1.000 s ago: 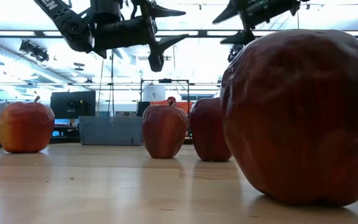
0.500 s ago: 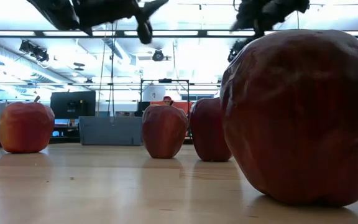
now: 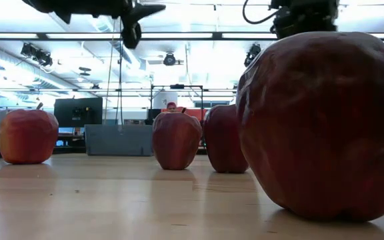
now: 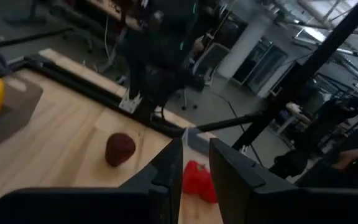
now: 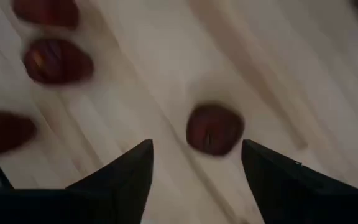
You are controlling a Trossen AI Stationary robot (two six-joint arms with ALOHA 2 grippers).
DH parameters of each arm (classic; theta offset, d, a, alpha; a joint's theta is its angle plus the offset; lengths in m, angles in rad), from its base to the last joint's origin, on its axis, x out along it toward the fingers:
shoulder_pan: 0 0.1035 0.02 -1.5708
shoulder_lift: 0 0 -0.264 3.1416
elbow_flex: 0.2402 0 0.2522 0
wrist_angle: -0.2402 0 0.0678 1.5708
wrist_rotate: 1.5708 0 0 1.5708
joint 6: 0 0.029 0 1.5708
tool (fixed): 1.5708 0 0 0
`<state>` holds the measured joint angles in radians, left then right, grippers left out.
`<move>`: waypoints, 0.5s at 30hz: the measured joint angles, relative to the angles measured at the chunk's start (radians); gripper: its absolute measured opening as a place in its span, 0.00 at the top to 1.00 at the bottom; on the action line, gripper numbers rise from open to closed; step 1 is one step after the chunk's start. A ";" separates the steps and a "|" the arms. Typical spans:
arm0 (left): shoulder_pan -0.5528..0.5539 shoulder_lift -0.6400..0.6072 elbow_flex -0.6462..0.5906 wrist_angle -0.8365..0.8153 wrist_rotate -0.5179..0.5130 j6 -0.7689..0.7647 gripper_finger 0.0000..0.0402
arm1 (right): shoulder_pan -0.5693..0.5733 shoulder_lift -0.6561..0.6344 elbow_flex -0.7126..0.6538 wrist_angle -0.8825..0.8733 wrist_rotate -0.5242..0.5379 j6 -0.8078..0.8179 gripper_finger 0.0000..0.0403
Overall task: Sort produce into baskets
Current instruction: Put the red apple into the transparent bin
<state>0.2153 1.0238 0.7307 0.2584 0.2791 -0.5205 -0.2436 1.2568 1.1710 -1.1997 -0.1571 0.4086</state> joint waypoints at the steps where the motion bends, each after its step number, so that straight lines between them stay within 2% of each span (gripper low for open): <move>1: -0.011 -0.005 0.000 -0.003 -0.022 0.014 0.79 | 0.022 0.000 -0.013 -0.007 0.027 0.025 0.34; 3: -0.030 -0.019 0.004 -0.066 -0.087 0.040 0.79 | 0.050 -0.001 -0.053 0.014 0.059 0.081 0.28; 9: -0.053 0.016 0.119 -0.589 -0.308 0.150 0.79 | 0.067 0.002 -0.216 0.180 0.079 0.244 0.11; 11: -0.059 0.036 0.123 -0.646 -0.338 0.149 0.78 | 0.067 0.002 -0.262 0.216 0.079 0.273 0.06; 15: -0.061 0.055 0.129 -0.633 -0.338 0.163 0.72 | 0.066 0.002 -0.333 0.279 0.101 0.303 0.01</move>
<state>0.1539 1.0785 0.8593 -0.3744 -0.0593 -0.3577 -0.1772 1.2586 0.8385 -0.9206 -0.0564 0.7118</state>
